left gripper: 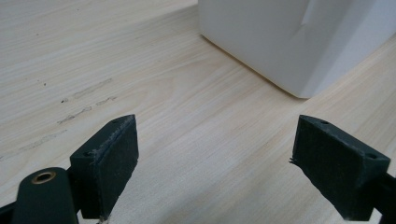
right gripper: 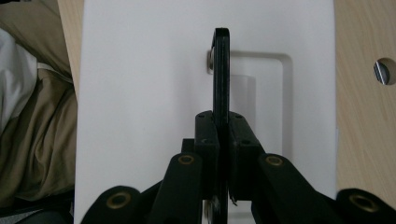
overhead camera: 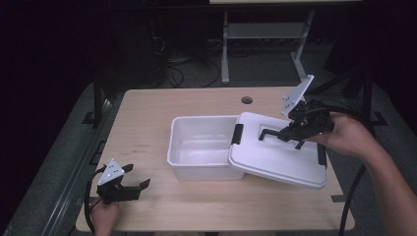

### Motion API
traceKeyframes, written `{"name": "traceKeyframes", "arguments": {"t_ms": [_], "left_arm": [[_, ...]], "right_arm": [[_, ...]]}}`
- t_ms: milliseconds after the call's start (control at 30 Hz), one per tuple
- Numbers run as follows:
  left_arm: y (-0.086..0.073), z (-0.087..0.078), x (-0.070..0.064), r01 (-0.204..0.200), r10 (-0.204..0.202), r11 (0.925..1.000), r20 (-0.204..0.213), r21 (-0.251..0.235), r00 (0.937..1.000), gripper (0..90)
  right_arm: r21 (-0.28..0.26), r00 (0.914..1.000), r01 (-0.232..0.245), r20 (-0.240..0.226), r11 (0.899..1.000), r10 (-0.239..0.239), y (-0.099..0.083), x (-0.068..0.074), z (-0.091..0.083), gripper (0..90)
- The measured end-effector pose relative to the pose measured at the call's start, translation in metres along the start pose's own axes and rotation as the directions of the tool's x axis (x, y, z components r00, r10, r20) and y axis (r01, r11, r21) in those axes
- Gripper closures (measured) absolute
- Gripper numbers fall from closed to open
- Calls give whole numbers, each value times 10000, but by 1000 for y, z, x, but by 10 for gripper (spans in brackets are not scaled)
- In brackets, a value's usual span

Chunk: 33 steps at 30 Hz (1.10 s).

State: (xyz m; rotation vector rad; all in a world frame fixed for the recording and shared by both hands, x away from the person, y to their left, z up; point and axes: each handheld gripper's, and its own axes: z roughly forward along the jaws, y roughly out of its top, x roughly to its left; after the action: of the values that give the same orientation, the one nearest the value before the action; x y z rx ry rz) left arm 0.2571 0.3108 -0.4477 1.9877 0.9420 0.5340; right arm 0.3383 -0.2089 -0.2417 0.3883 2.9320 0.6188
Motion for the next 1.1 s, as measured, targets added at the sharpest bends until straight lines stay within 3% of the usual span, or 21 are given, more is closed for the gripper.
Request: {"name": "traceKeyframes", "arguments": {"t_ms": [533,1100], "left_arm": [[0,1,-1,-6,6,10000,-12,-13,10000,136],[1,1,-3,-42,42,10000,-17,17,10000,136]], "right_arm": [[-36,9975,-673,219,9977,674,-47,6,-13,841],[26,9926,-1216,28,9926,1216,-89,8,8,841]]}}
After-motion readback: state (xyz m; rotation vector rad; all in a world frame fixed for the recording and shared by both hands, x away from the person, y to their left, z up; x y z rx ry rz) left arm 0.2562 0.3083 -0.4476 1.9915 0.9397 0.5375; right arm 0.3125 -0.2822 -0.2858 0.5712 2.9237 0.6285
